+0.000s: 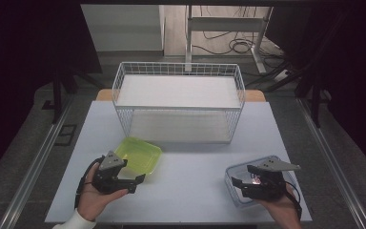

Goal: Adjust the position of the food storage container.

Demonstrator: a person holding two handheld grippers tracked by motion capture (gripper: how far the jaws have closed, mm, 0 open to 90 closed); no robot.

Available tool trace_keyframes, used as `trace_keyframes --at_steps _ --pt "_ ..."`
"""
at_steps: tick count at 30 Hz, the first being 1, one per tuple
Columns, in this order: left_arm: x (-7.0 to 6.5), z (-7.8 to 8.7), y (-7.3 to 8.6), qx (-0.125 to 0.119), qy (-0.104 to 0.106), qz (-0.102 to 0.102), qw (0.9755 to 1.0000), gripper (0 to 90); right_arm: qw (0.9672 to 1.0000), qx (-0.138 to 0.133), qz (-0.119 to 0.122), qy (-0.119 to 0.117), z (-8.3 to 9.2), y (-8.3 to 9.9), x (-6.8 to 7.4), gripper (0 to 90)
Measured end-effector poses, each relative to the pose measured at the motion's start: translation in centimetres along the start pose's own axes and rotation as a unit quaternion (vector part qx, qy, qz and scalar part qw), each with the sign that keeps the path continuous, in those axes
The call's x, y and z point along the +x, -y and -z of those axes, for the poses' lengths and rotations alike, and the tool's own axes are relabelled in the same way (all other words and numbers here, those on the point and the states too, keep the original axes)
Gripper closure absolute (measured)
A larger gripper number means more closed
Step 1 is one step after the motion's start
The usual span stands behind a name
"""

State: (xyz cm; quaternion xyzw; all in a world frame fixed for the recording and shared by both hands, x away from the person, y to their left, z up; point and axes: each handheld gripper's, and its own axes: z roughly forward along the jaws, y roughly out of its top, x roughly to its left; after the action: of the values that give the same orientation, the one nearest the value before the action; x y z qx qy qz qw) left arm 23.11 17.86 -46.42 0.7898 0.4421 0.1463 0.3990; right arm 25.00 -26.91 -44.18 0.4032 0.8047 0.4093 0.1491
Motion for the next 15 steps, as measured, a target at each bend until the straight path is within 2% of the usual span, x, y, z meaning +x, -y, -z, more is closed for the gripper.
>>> trace_keyframes --at_steps 11,15 --pt "-0.1 -0.4 -0.2 0.005 0.006 -0.003 1.0000 16.6 0.9999 0.005 -0.007 0.007 0.5 0.3 -0.5 27.6" --pt "0.1 -0.5 -0.2 0.006 0.005 -0.001 1.0000 16.5 0.9992 0.022 -0.008 0.034 1.0 0.4 -1.2 32.5"
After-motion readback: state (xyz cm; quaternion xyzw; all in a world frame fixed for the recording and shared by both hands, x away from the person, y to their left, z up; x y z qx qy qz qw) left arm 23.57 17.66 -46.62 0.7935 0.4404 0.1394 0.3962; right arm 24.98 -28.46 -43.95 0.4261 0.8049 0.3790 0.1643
